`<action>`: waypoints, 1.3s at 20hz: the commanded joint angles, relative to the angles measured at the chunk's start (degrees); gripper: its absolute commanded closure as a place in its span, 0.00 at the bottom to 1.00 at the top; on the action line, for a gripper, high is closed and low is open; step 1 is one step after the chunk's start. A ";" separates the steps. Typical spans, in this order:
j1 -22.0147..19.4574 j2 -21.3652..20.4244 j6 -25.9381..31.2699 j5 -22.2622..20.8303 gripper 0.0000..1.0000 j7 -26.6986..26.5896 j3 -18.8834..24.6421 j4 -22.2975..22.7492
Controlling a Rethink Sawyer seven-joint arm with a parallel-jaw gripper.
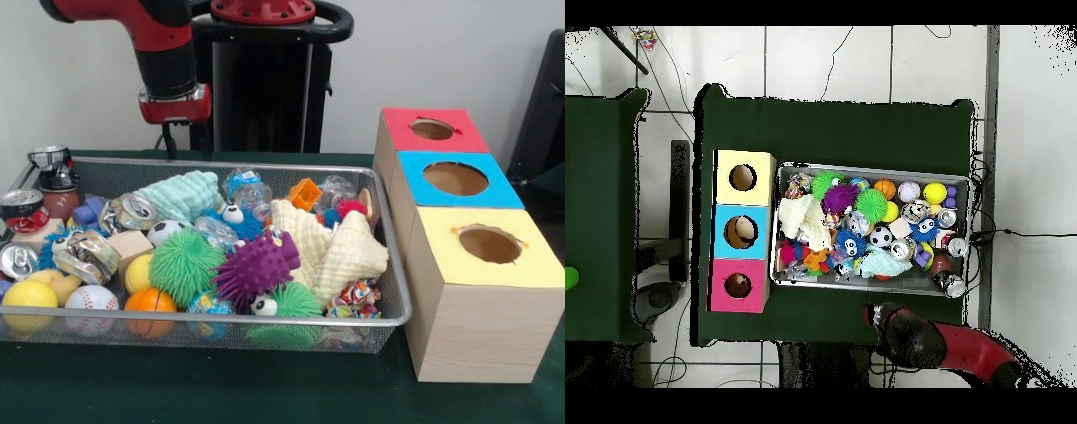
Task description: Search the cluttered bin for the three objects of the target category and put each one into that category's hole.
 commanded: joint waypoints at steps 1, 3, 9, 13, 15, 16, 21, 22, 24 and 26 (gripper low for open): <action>-3.23 3.51 7.79 2.33 0.00 -4.75 9.01 -15.56; -3.64 2.65 9.93 2.67 0.00 -5.23 9.80 -16.12; -4.10 1.00 14.26 2.81 0.00 -5.32 11.62 -17.29; -4.73 2.30 14.43 1.70 0.00 -5.36 12.84 -18.60; -4.61 2.23 14.79 1.35 0.00 -5.10 12.98 -18.91; -4.53 2.20 14.84 1.14 0.00 -4.92 13.02 -19.04; -2.32 -2.69 15.47 0.85 0.00 -1.50 11.10 -16.22; -1.68 -4.52 16.73 1.49 0.00 -0.96 10.70 -15.16; -0.64 -7.94 18.85 2.77 0.00 -0.08 10.23 -12.97; -0.10 -10.51 19.53 3.71 0.00 0.83 10.22 -10.60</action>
